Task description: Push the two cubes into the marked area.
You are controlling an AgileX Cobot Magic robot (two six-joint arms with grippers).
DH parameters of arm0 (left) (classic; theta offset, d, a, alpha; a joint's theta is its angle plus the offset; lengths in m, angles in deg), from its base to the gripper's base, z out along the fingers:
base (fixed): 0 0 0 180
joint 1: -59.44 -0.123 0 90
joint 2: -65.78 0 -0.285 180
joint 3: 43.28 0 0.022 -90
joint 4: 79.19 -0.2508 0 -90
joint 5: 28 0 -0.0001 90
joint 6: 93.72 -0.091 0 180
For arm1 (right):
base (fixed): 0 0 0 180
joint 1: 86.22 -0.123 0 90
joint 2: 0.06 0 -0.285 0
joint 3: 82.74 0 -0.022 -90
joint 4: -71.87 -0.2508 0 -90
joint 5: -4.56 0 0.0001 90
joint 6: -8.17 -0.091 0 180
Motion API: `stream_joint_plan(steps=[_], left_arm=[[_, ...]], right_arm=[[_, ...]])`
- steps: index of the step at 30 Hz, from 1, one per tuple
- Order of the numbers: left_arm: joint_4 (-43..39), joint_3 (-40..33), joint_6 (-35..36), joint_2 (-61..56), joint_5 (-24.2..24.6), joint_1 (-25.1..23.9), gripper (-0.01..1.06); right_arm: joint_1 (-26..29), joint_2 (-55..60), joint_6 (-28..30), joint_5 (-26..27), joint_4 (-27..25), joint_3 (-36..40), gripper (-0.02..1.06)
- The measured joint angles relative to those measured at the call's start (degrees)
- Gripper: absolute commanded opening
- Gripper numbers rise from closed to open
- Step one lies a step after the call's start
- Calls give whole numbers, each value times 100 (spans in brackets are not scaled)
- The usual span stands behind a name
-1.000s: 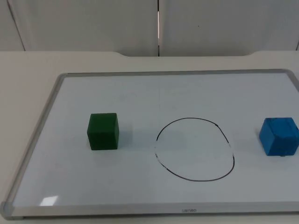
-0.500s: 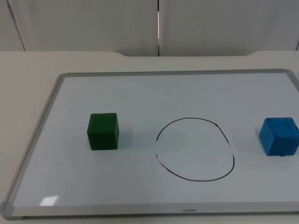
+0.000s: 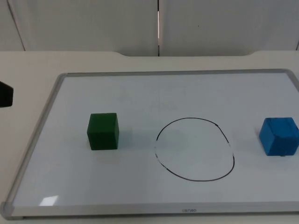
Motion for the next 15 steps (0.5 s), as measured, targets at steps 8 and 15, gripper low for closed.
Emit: stream_joint_plan(steps=[8,15], left_arm=[[937,0,-699,526,-316,15,12],[1255,0,-1067,1026,-1067,698,10]], right_arm=[[0,0,0,0,0,0,105],[0,0,0,0,0,0,105]])
